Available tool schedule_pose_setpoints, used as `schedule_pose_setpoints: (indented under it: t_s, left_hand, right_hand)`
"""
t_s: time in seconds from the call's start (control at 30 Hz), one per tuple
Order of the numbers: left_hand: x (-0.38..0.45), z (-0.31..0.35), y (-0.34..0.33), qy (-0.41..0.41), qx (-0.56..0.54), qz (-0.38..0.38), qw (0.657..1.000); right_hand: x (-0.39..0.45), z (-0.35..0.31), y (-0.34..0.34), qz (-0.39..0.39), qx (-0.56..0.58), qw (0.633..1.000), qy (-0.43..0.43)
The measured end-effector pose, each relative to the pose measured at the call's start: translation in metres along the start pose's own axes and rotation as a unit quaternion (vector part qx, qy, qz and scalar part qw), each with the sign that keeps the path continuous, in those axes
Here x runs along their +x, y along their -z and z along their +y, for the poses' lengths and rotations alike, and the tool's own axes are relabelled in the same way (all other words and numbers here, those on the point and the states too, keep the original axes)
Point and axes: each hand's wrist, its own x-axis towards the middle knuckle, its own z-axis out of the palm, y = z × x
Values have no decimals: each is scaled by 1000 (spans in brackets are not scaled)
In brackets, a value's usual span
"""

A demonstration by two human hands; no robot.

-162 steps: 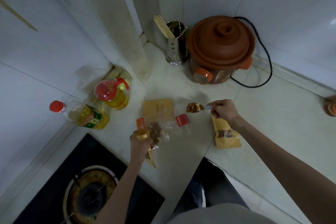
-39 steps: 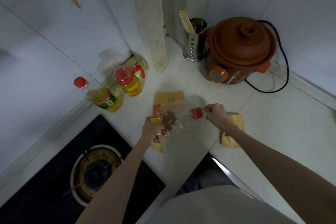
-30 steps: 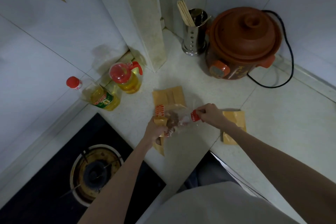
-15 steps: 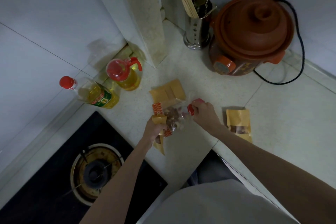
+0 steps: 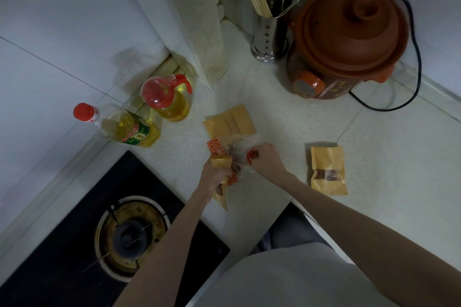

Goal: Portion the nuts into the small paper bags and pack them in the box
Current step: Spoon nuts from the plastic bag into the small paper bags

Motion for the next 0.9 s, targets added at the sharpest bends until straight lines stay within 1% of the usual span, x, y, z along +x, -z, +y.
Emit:
schedule_pose_setpoints:
  t_s: [0.07,0.17,0.23,0.3,0.57,0.7,0.8,0.9]
  left_hand:
    - [-1,1,1,-1,-7,-5,1000]
    - [0,2,5,2,-14,-15,1000]
    - [0,2,7,10,-16,-18,1000]
    - [1,3,9,15,-14,-17,1000]
    - [2,2,9,35,-38,2,999]
    - [1,0,14,44,-70,10,997]
    - [-2,0,14,39,-76,13,996]
    - [-2,0,13,39,-67,26,997]
  right_hand:
    - [6,6,3,-14,49,997,-63]
    - [10,18,3,-13,110,980,-167]
    - [10,26,0,-10,129,969,-211]
    - [8,32,-3,-6,159,958,-238]
    - [2,48,4,26,234,932,-274]
    - [-1,58,14,52,283,915,-284]
    - [-4,67,22,64,328,899,-282]
    - [-7,74,31,77,334,899,-273]
